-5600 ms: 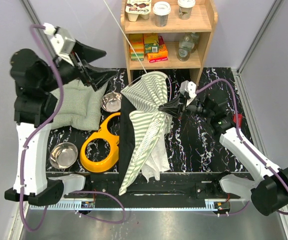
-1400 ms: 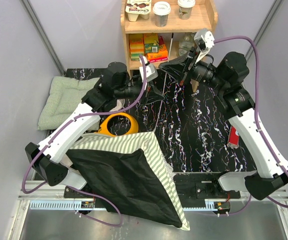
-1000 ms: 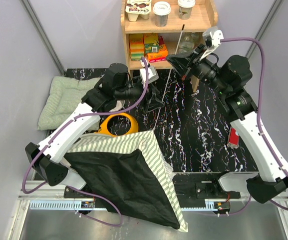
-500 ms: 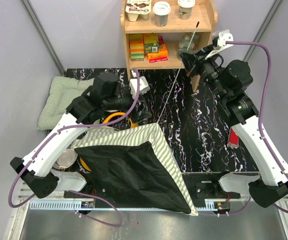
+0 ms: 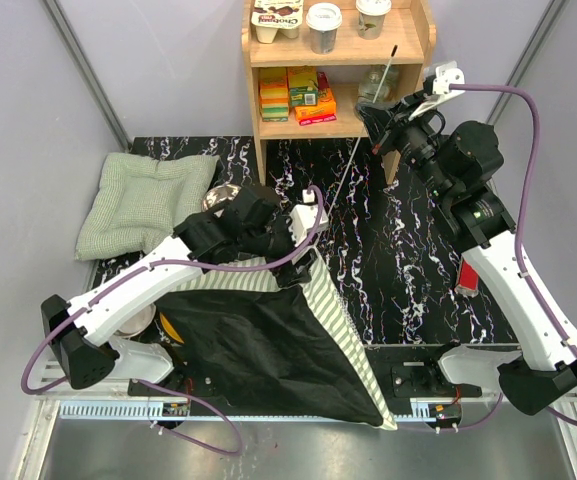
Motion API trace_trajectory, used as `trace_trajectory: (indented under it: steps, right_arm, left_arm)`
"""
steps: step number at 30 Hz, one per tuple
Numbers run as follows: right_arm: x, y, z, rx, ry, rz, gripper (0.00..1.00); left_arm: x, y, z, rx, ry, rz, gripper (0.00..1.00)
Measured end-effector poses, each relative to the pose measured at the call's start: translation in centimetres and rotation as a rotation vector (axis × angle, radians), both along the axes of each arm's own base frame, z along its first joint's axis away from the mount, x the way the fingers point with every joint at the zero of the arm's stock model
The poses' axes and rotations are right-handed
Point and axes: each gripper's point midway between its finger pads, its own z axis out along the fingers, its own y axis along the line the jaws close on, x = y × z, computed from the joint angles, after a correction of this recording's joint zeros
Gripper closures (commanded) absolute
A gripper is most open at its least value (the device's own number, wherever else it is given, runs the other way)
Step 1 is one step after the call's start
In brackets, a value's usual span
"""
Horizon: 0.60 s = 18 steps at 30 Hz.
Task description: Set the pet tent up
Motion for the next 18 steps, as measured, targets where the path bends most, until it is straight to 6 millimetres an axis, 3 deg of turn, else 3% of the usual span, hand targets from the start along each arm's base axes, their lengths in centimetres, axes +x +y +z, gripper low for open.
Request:
trace_trajectory:
  steps: [2,3,5,8,14,18]
  right_arm:
    - [0.0,0.0,0.0,-0.001,0.001,-0.001,1.00]
    - [0.0,0.0,-0.1,-0.003,0.001,-0.001,1.00]
    - [0.0,0.0,-0.1,-0.006,0.002,-0.002,1.00]
    - [0.1,0.0,-0.3,-0.013,0.005,-0.003,1.00]
    - [0.1,-0.1,-1.0,-0.049,0.019,-0.006,1.00]
    - [-0.3,-0.3,-1.1,-0.096,0.029,-0.004,1.00]
  left_arm:
    - [-0.1,0.3,-0.6,0.022,0.009,0.006,0.26]
    - [-0.2,0.5,-0.9,0.033,0.014,0.008,0.35]
    - [-0.5,0.9,-1.3,0.053,0.025,0.009,0.55]
    - [-0.8,1.2,-1.6,0.074,0.032,-0.005,0.98]
    - [-1.7,1.9,-1.8,0.110,0.056,-0.031,1.00]
    - [-1.1,1.9,1.2,0.089,-0.013,-0.034,1.00]
